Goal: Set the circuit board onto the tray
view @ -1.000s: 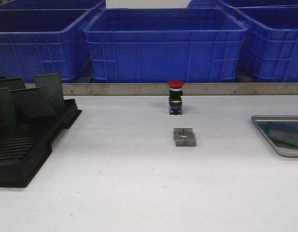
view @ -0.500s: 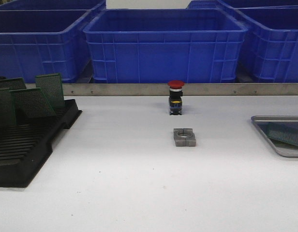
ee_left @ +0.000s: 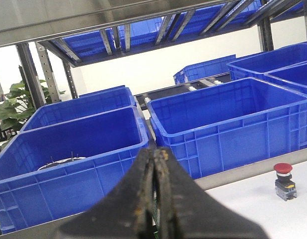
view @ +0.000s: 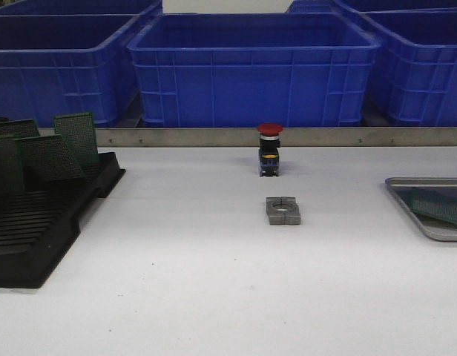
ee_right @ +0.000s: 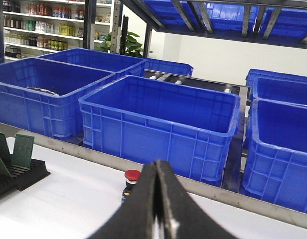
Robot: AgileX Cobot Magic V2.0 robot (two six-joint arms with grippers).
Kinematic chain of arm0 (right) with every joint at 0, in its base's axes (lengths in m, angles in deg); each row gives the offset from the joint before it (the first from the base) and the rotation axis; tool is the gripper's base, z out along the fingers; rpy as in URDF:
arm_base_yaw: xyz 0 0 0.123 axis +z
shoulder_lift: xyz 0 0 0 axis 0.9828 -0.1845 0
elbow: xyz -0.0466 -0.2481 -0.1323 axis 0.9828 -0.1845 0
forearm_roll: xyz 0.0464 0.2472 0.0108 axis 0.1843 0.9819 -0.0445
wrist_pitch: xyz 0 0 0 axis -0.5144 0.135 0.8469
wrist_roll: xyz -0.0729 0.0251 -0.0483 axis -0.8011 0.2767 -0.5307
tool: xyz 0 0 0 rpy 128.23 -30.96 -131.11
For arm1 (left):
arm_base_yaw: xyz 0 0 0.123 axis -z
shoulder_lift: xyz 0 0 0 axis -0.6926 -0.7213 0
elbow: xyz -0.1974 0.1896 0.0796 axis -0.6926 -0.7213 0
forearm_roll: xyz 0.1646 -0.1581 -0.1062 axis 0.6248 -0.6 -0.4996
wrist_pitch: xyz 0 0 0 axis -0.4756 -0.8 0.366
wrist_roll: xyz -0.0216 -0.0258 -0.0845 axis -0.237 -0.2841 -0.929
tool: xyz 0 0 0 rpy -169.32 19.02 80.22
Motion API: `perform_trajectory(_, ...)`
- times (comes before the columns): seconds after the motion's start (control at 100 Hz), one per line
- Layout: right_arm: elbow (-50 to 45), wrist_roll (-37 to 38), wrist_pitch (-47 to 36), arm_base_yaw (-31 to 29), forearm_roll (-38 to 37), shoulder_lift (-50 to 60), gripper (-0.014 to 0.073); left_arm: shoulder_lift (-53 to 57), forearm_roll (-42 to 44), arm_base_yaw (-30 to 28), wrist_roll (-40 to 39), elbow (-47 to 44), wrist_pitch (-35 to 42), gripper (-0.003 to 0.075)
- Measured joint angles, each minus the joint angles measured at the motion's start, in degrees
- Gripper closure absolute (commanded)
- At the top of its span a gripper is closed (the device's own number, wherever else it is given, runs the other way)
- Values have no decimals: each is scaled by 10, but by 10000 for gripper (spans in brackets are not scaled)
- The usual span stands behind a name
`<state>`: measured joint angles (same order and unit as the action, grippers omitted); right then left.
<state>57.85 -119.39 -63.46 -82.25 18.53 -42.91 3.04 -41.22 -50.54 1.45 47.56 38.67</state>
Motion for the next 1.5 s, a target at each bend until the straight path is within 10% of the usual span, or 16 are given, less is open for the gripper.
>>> perform_trajectory(0.59,0,-1,1,0,0,0,706,1,19,0,-19,-24,61,741)
perform_trajectory(0.9,0,-1,1,0,0,0,706,24,438,1,-514,-96,62,741)
perform_trajectory(1.2,-1,-1,1,0,0,1,706,56,656,15,-728,-210,194,741)
perform_trajectory(1.5,-3,-1,1,0,0,1,706,56,680,36,-769,-211,165,741)
